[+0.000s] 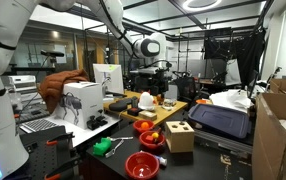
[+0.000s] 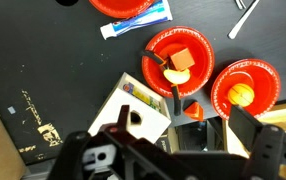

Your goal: Pick up the banana plush toy and put it on the table

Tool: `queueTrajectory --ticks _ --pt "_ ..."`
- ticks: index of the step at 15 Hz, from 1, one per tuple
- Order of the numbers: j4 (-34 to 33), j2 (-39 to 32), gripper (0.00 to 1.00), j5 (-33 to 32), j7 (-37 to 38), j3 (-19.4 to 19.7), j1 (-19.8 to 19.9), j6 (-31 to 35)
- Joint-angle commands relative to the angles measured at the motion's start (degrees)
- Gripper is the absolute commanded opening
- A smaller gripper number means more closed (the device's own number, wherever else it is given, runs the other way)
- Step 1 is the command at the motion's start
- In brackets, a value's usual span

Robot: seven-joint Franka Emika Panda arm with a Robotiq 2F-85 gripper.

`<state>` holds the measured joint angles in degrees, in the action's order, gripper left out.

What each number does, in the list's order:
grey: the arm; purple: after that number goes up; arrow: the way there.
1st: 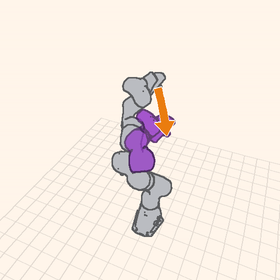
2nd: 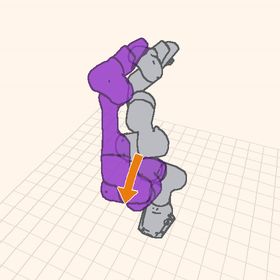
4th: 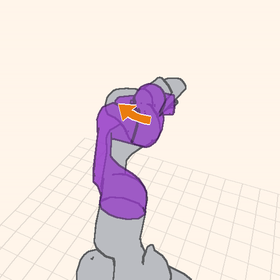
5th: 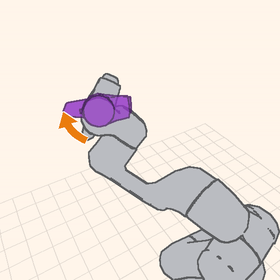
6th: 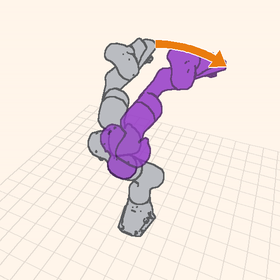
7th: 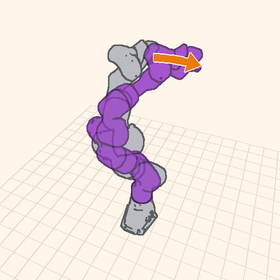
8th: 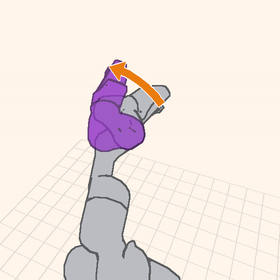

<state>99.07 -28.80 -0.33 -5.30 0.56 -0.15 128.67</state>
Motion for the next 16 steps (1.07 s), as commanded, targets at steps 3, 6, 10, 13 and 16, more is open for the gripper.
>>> queueTrajectory --ticks 3,6,10,13,16 --pt "-9.2 -9.8 1.0 -2.8 9.1 0.8 -3.7 -3.0" --pt "-13.1 -14.0 1.0 -2.4 13.9 1.6 -4.7 -2.5" --pt "-18.0 -19.1 1.0 -1.5 20.1 3.1 -4.8 -3.3" --pt "-20.7 -22.2 1.0 -1.2 23.9 4.0 -4.7 -4.6" --pt "-22.9 -24.6 1.0 -0.9 26.4 4.1 -5.1 -6.8"
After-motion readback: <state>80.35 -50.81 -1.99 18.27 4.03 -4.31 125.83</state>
